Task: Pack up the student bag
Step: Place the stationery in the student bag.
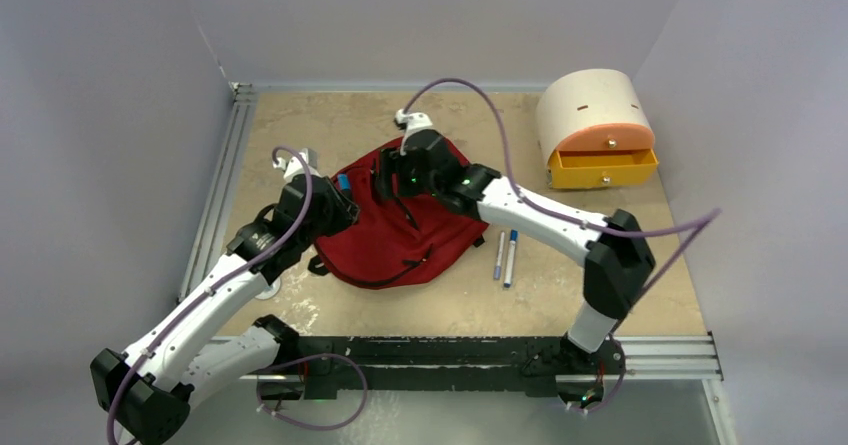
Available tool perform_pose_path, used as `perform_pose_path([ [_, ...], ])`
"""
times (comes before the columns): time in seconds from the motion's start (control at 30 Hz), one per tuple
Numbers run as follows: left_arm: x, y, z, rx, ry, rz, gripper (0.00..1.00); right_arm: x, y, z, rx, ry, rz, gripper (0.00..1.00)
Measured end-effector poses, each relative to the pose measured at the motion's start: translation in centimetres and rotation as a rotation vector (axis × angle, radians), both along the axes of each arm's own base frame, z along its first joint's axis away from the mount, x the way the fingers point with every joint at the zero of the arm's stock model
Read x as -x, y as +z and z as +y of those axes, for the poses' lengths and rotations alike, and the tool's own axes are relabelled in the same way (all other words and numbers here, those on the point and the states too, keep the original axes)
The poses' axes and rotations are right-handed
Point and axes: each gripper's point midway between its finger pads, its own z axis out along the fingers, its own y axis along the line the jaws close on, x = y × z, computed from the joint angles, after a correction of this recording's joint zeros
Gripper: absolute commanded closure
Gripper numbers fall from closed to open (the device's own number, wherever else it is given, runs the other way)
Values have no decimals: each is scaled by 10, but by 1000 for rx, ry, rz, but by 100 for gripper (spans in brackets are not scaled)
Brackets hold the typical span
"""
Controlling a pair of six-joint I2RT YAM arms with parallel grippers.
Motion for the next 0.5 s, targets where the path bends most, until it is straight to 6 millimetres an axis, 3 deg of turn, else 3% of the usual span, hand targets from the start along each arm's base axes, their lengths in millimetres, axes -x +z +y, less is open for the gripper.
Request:
perform_pose_path([
  [0.13, 5, -12, 4, -15, 9, 33, 100, 7, -34, 17, 190, 18, -20, 33],
  [0.27, 7, -12, 5, -13, 10, 34, 100, 16, -59, 15, 346, 6, -44, 34],
  [0.5, 8, -10, 5, -6, 7, 26, 100, 10, -60, -1, 478, -84, -114, 39],
])
